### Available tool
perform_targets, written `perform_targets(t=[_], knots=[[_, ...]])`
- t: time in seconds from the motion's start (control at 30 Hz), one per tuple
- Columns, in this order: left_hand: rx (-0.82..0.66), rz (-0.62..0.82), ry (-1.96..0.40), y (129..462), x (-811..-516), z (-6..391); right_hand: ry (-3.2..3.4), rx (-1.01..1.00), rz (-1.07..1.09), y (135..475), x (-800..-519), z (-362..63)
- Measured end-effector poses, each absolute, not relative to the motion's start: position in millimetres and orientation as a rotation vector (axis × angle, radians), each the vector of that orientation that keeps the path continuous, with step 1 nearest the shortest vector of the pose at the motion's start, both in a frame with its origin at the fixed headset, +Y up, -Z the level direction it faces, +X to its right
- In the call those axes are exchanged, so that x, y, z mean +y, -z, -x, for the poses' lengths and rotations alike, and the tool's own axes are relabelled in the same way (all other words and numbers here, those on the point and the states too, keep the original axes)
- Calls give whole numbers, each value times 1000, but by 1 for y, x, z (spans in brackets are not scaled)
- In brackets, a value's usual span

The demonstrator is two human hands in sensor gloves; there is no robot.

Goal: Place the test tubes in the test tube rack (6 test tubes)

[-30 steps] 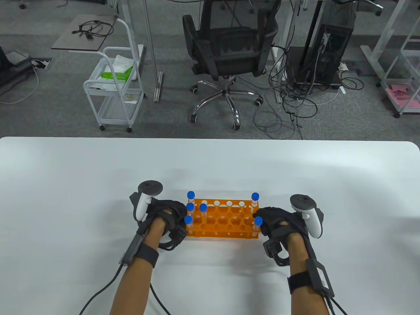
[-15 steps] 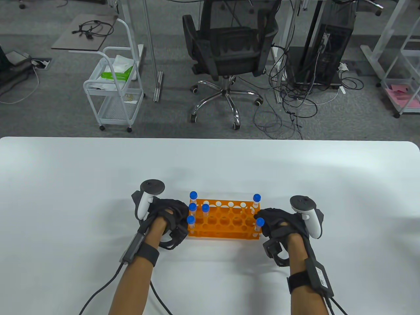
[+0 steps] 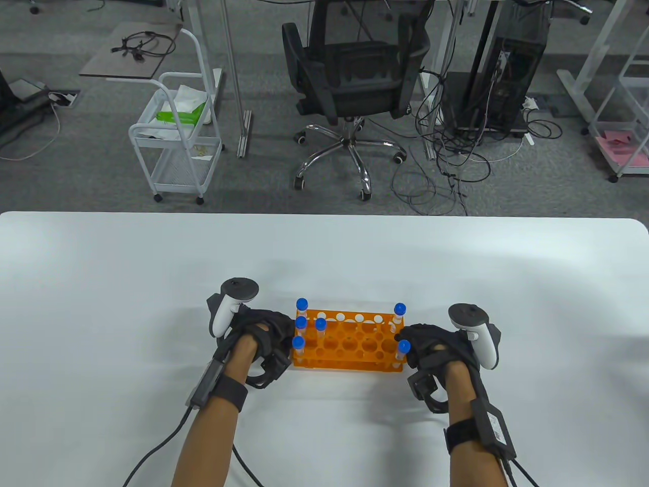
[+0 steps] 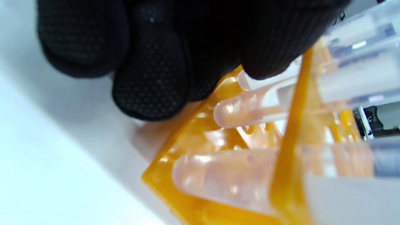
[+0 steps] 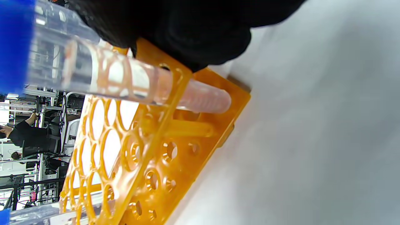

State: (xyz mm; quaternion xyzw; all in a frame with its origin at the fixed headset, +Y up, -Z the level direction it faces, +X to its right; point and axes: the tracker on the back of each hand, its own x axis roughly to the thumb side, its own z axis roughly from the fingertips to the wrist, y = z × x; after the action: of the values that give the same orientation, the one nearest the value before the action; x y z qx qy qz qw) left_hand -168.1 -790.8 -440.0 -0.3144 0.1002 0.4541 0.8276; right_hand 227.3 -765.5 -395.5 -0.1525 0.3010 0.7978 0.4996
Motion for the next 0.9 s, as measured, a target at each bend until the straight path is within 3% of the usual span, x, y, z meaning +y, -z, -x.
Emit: perform_targets(t=[0.37,0.9], knots=[[149,751,-1073,437,-797,168,-1906,729,375,394,-768,-229],[188,728,-1101,426,-797,180,-1947,706,358,394,-764,-235]])
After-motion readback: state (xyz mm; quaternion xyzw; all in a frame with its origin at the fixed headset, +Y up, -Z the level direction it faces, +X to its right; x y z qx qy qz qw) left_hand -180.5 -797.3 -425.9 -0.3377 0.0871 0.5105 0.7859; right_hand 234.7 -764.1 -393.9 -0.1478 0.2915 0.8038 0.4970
